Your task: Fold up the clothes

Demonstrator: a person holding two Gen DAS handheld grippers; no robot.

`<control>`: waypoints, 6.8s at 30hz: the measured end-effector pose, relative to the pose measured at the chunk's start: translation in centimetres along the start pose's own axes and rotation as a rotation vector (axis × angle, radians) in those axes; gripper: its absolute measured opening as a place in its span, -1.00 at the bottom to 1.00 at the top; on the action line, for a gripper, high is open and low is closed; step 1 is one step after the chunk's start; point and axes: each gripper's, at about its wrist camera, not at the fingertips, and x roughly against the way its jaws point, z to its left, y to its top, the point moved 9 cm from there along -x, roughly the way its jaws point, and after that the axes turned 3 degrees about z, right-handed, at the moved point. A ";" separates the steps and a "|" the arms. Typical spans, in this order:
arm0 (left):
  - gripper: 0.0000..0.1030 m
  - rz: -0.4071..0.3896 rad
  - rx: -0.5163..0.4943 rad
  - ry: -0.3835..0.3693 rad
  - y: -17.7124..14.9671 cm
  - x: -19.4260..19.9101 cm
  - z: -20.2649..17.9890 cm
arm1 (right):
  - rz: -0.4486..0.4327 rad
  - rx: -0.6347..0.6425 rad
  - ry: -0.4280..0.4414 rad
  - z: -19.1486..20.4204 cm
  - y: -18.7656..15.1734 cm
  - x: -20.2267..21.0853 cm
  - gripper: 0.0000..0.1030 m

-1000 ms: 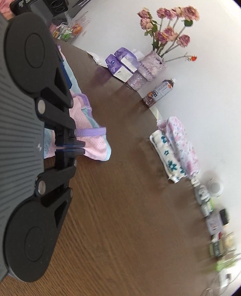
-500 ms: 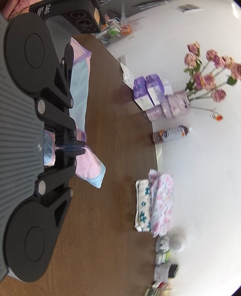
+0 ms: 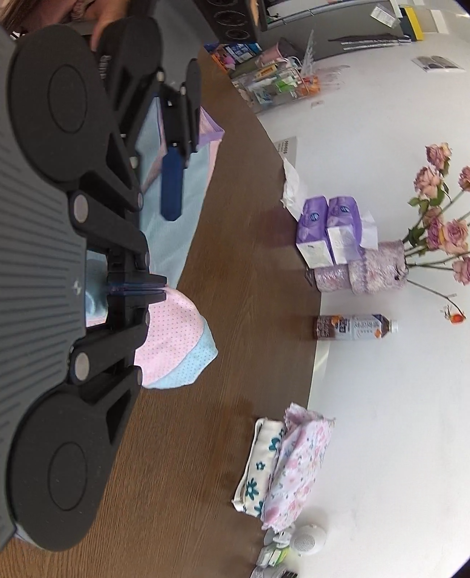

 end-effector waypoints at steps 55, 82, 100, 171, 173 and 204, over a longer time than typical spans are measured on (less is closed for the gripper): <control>-0.40 0.043 0.043 0.018 1.4 -5.1 -1.9 | -0.088 -0.132 0.039 -2.0 -4.6 0.0 -0.43; -0.63 0.033 -0.116 0.027 -1.7 -0.3 -5.3 | -0.113 -0.226 0.039 -3.7 -4.8 1.9 -0.40; -0.19 0.039 -0.085 0.113 1.3 -2.2 -3.6 | -0.102 -0.506 0.190 -6.6 -5.4 0.3 -0.12; 0.44 0.056 -0.043 0.046 -0.3 -3.2 -3.2 | 0.144 0.329 -0.461 -6.8 -1.3 2.0 -0.76; 0.44 0.053 -0.045 0.044 -0.3 -3.1 -3.2 | 0.143 0.353 -0.459 -6.2 -1.2 1.9 -0.76; -0.67 0.241 -0.138 -0.181 -0.7 -15.6 -15.3 | -0.167 -0.771 0.101 -23.1 -10.6 3.8 -0.04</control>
